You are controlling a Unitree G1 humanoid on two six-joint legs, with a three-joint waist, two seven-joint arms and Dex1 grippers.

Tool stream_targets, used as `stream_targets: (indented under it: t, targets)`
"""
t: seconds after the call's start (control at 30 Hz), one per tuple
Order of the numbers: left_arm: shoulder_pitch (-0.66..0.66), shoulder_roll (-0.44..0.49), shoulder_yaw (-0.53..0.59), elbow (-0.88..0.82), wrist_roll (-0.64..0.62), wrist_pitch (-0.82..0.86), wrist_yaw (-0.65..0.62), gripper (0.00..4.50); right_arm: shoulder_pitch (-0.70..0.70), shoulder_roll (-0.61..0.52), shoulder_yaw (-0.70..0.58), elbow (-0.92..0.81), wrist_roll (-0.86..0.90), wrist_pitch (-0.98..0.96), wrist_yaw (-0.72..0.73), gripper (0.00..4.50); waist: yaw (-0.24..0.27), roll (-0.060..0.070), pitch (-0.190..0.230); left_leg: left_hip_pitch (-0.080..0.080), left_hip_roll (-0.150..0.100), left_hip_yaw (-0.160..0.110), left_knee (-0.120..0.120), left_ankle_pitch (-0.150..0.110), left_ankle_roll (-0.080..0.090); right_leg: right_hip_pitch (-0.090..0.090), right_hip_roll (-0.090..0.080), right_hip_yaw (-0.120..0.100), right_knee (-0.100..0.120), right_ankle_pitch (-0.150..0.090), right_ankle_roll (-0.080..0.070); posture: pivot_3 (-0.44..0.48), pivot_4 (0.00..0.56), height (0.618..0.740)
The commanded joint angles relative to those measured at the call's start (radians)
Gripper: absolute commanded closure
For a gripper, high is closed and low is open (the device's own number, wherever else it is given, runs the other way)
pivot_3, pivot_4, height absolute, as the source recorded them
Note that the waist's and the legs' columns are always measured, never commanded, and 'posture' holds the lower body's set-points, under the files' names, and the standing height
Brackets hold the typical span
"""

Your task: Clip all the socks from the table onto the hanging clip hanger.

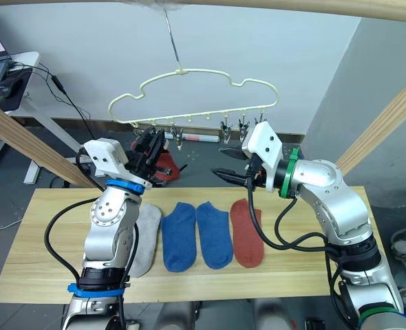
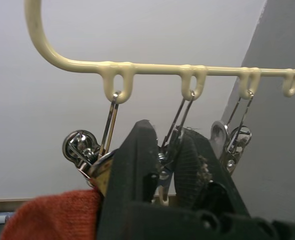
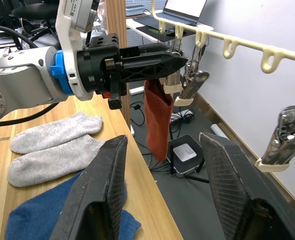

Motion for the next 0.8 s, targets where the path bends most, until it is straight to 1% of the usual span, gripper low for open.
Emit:
stream_targets:
  t: [0.03, 0.1, 0.17, 0.2, 0.27, 0.33, 0.4, 0.43, 0.67, 0.8]
  targets:
    - [-0.005, -0.001, -0.001, -0.044, -0.008, -0.001, -0.006, 4.33, -0.009, -0.002, -0.022, -0.027, 0.028, -0.014, 0.007, 2.09, 0.0, 0.0, 0.0, 0.0, 0.0, 0.0, 0.0, 0.0, 0.0, 0.0, 0.0, 0.0, 0.0, 0.0, 0.0, -0.027, 0.323, 0.735]
    - [-0.004, 0.001, -0.001, -0.049, -0.007, 0.003, -0.006, 4.34, 0.003, -0.007, -0.014, -0.026, 0.012, -0.015, -0.001, 2.09, 0.0, 0.0, 0.0, 0.0, 0.0, 0.0, 0.0, 0.0, 0.0, 0.0, 0.0, 0.0, 0.0, 0.0, 0.0, -0.027, 0.323, 0.735]
    - [-0.001, 0.006, 0.0, -0.058, -0.009, 0.01, -0.01, 4.34, 0.037, -0.012, 0.001, -0.008, -0.032, 0.003, -0.046, 2.09, 0.0, 0.0, 0.0, 0.0, 0.0, 0.0, 0.0, 0.0, 0.0, 0.0, 0.0, 0.0, 0.0, 0.0, 0.0, -0.027, 0.323, 0.735]
    - [0.0, 0.009, -0.001, -0.062, -0.01, 0.014, -0.013, 4.34, 0.057, -0.015, 0.009, 0.003, -0.054, -0.005, -0.063, 1.93, 0.0, 0.0, 0.0, 0.0, 0.0, 0.0, 0.0, 0.0, 0.0, 0.0, 0.0, 0.0, 0.0, 0.0, 0.0, -0.027, 0.323, 0.735]
    - [0.0, 0.014, -0.003, -0.07, -0.012, 0.024, -0.022, 4.34, 0.094, -0.009, 0.024, 0.019, -0.093, -0.016, -0.102, 1.5, 0.0, 0.0, 0.0, 0.0, 0.0, 0.0, 0.0, 0.0, 0.0, 0.0, 0.0, 0.0, 0.0, 0.0, 0.0, -0.024, 0.326, 0.735]
    - [-0.002, 0.015, -0.005, -0.08, -0.016, 0.038, -0.028, 4.34, 0.149, 0.006, 0.054, 0.036, -0.148, -0.025, -0.16, 0.87, 0.0, 0.0, 0.0, 0.0, 0.0, 0.0, 0.0, 0.0, 0.0, 0.0, 0.0, 0.0, 0.0, 0.0, 0.0, -0.02, 0.328, 0.735]
    - [-0.006, 0.017, -0.007, -0.085, -0.017, 0.05, -0.035, 4.34, 0.196, 0.029, 0.083, 0.062, -0.19, -0.029, -0.21, 0.11, 0.0, 0.0, 0.0, 0.0, 0.0, 0.0, 0.0, 0.0, 0.0, 0.0, 0.0, 0.0, 0.0, 0.0, 0.0, -0.023, 0.332, 0.735]
    - [-0.008, 0.018, -0.008, -0.086, -0.017, 0.056, -0.038, 4.34, 0.212, 0.041, 0.095, 0.078, -0.208, -0.036, -0.227, 0.0, 0.0, 0.0, 0.0, 0.0, 0.0, 0.0, 0.0, 0.0, 0.0, 0.0, 0.0, 0.0, 0.0, 0.0, 0.0, -0.025, 0.333, 0.735]
    - [-0.009, 0.024, -0.008, -0.077, -0.008, 0.069, -0.048, 4.34, 0.314, 0.138, 0.142, 0.233, -0.321, -0.119, -0.356, 0.0, 0.0, 0.0, 0.0, 0.001, 0.0, 0.0, 0.0, 0.0, 0.0, 0.0, 0.001, 0.001, 0.0, -0.001, 0.002, -0.018, 0.339, 0.735]
    - [-0.002, 0.03, -0.005, -0.078, -0.007, 0.071, -0.048, 4.34, 0.346, 0.18, 0.155, 0.258, -0.371, -0.157, -0.413, 0.0, -0.001, 0.0, 0.0, 0.001, 0.0, 0.001, 0.0, 0.0, 0.0, 0.0, 0.001, 0.002, 0.0, -0.001, 0.002, -0.012, 0.342, 0.735]
